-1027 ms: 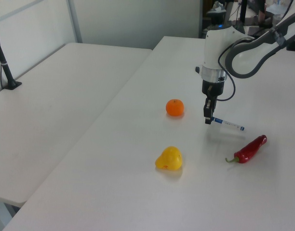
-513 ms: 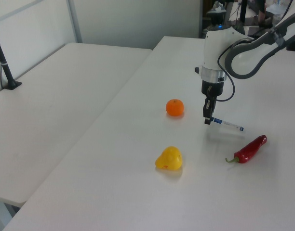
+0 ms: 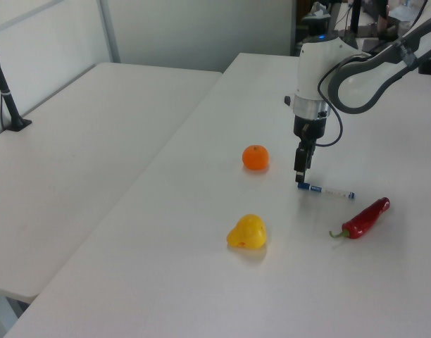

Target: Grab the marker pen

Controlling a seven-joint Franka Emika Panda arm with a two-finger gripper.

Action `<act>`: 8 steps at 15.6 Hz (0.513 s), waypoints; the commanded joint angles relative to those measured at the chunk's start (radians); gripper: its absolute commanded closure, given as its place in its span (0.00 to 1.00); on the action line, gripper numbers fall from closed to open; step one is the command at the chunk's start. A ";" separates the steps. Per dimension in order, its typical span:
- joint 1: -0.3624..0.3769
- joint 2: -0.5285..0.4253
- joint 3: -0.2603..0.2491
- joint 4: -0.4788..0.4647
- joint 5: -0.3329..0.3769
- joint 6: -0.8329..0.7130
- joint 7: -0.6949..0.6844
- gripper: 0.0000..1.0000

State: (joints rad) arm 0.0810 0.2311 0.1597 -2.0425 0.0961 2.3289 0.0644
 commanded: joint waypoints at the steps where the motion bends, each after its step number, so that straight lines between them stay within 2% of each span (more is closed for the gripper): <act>1: -0.012 -0.077 0.003 -0.002 0.001 -0.008 0.003 0.00; 4: -0.039 -0.159 -0.017 0.083 -0.001 -0.194 0.003 0.00; 8: -0.043 -0.242 -0.097 0.211 -0.001 -0.462 0.005 0.00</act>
State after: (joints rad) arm 0.0375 0.0608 0.1197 -1.8987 0.0957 2.0267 0.0650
